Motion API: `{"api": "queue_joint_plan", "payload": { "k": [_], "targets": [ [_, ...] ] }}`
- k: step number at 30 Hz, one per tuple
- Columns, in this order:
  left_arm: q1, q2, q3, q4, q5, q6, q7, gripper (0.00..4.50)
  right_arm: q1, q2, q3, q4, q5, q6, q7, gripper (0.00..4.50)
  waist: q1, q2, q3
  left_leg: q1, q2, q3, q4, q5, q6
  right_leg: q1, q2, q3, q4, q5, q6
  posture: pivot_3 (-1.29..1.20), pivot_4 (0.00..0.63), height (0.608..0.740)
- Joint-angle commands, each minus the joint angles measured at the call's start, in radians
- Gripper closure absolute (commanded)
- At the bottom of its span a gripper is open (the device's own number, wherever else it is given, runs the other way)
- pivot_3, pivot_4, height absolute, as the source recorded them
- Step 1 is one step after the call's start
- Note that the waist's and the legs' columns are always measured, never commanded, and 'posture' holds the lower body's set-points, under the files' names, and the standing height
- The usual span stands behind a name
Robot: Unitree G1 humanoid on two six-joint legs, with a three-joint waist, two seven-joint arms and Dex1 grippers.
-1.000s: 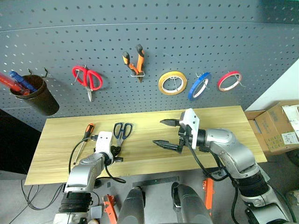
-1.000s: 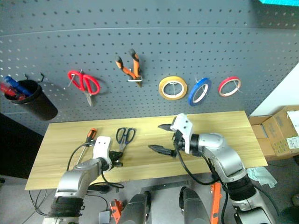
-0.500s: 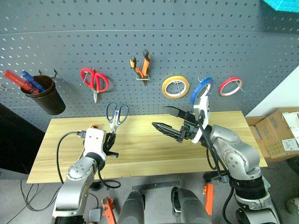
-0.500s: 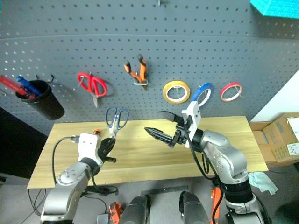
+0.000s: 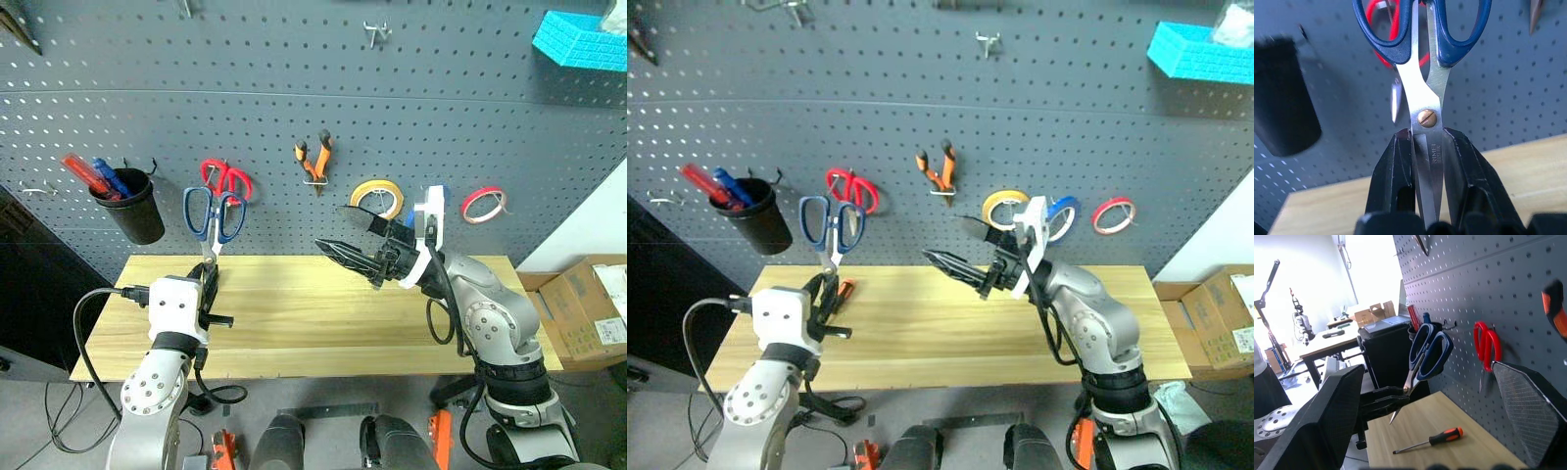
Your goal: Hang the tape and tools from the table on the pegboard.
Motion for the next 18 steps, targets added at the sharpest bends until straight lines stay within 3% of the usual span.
{"api": "queue_joint_plan", "payload": {
  "k": [1, 5, 10, 18],
  "targets": [
    [-0.083, 0.008, 0.011, 0.011, 0.012, -0.027, 0.009, 4.04, -0.033, 0.0, -0.01, 0.005, -0.007, -0.041, -0.001, 0.0, 0.003, 0.0, -0.002, 0.002, 0.0, 0.0, 0.0, 0.0, 0.0, 0.002, 0.0, 0.0, 0.0, 0.0, 0.0, 0.25, 0.028, 0.74],
    [-0.155, 0.014, 0.013, 0.061, 0.011, -0.02, 0.002, 4.04, -0.035, 0.0, -0.008, 0.018, -0.014, -0.059, -0.006, 0.0, 0.001, 0.0, -0.009, 0.012, 0.0, 0.0, 0.0, 0.0, 0.0, 0.012, 0.0, 0.0, -0.001, -0.003, -0.006, 0.25, 0.02, 0.74],
    [-0.231, 0.023, 0.026, 0.121, -0.022, 0.003, -0.018, 4.04, -0.036, 0.001, -0.007, 0.021, -0.029, -0.073, -0.02, 0.0, 0.001, 0.0, -0.021, 0.013, 0.0, 0.0, 0.0, 0.0, 0.0, 0.013, 0.001, 0.0, 0.0, -0.003, -0.006, 0.23, 0.019, 0.74],
    [-0.225, 0.013, 0.033, 0.151, -0.051, 0.007, -0.028, 4.04, -0.025, -0.008, -0.024, 0.011, -0.029, -0.073, -0.04, 0.0, -0.001, 0.001, -0.024, 0.014, 0.0, 0.0, 0.0, 0.0, 0.0, 0.014, 0.001, 0.0, 0.0, -0.002, -0.003, 0.21, 0.024, 0.74]
  ]
}}
